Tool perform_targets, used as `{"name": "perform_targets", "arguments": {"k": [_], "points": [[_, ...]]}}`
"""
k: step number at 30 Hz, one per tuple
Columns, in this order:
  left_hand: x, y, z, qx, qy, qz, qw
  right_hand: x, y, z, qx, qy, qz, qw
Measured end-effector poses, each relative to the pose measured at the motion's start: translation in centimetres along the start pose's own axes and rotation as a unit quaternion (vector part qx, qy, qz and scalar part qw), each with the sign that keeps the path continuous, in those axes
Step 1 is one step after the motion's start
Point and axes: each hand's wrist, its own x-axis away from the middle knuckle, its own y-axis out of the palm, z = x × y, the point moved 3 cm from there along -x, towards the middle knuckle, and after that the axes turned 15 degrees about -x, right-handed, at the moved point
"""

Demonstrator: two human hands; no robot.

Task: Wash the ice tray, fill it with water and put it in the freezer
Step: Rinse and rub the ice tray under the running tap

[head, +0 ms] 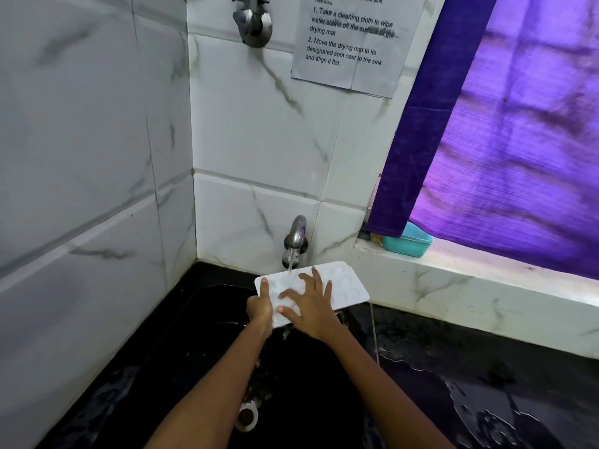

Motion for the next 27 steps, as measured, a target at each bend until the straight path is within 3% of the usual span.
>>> {"name": "perform_targets", "arguments": {"k": [4, 8, 13, 16, 21, 24, 27], "points": [[0.0, 0.7, 0.9, -0.001, 0.008, -0.036, 0.999, 0.1, 0.7, -0.7, 0.082, 0.002, -0.025, 0.996], [-0.1, 1.0, 0.6, -0.007, 0.006, -0.057, 0.998, -0.1, 0.0, -0.5, 0.095, 0.01, -0.055, 0.994], [0.1, 2.0, 0.3, -0.027, 0.018, -0.069, 0.997, -0.1, -0.4, -0.8, 0.22, 0.013, -0.086, 0.972], [-0.1, 1.7, 0.0, -0.03, 0.016, -0.056, 0.998, 0.0, -0.4, -0.2, 0.152, 0.042, -0.124, 0.98], [-0.2, 1.3, -1.4, -0.029, 0.038, -0.022, 0.999, 0.9, 1.7, 0.2, 0.185, 0.015, -0.092, 0.978], [0.0, -1.0, -1.1, -0.117, 0.115, 0.009, 0.986, 1.7, 2.9, 1.2, 0.035, 0.016, -0.089, 0.995], [0.7, -3.6, -2.0, -0.28, 0.21, 0.058, 0.935, 2.3, 3.5, 2.0, 0.009, -0.058, 0.062, 0.996]]}}
